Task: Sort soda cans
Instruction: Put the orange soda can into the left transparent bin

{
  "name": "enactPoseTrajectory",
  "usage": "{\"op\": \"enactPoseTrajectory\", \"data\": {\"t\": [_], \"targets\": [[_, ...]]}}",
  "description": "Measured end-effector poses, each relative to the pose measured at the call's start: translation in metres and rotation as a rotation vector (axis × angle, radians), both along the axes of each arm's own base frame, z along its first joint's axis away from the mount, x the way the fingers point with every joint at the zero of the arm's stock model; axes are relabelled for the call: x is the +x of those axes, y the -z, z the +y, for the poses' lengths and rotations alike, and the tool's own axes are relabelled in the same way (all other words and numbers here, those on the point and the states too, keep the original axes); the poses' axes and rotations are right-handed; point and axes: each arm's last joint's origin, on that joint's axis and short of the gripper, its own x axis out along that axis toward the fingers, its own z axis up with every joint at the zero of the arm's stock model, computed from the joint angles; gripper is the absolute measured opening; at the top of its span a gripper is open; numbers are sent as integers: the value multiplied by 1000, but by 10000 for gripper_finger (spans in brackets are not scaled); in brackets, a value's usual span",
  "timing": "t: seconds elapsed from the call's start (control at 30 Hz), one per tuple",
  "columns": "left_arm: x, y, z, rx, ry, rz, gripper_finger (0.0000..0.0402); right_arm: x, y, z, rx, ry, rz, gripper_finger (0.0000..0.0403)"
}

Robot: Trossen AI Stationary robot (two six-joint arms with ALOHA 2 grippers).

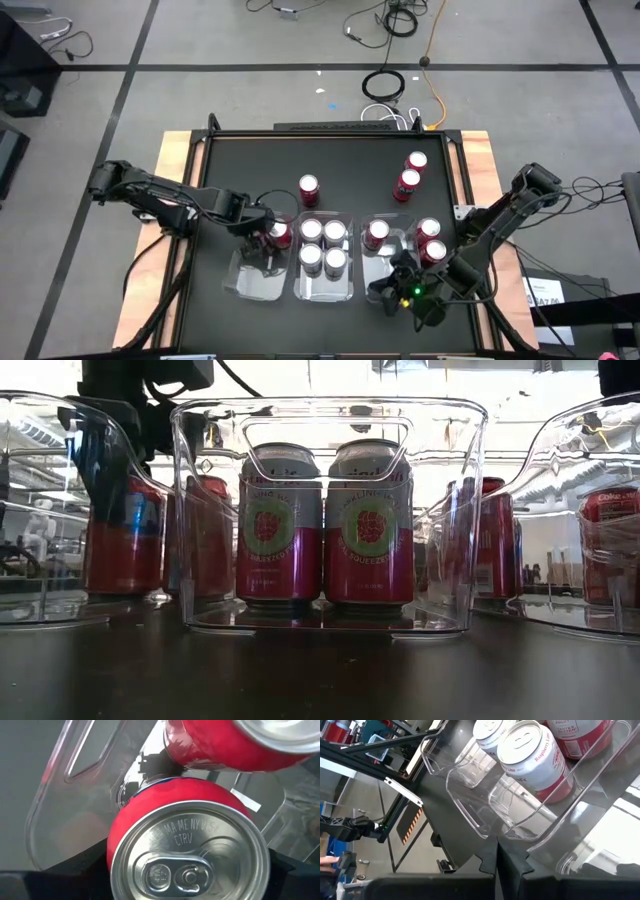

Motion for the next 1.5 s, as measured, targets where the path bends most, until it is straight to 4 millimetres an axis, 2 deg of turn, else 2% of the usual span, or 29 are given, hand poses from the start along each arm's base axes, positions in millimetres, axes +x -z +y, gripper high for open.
{"op": "enactPoseTrajectory", "data": {"t": [0.57, 0.67, 0.87, 1.2, 1.33, 1.5], "targets": [[2, 0, 0, -23, -46, -10, 323, 0, 0, -1, -26, -15, 2, 0], [4, -3, -1, -20, -51, -16, 336, 0, 0, -1, -33, -20, 3, 0], [11, -16, -1, -19, -9, -66, 392, 0, 0, -1, -46, -29, 4, 0], [7, -22, 2, -39, -20, -7, 388, 0, 0, -1, -48, -30, 4, 0], [5, -40, 7, -4, -51, 39, 388, 0, 0, -1, -46, -30, 3, 0], [1, -77, 10, 83, -38, -22, 388, 0, -3, -1, -33, -30, -11, 0]]}}
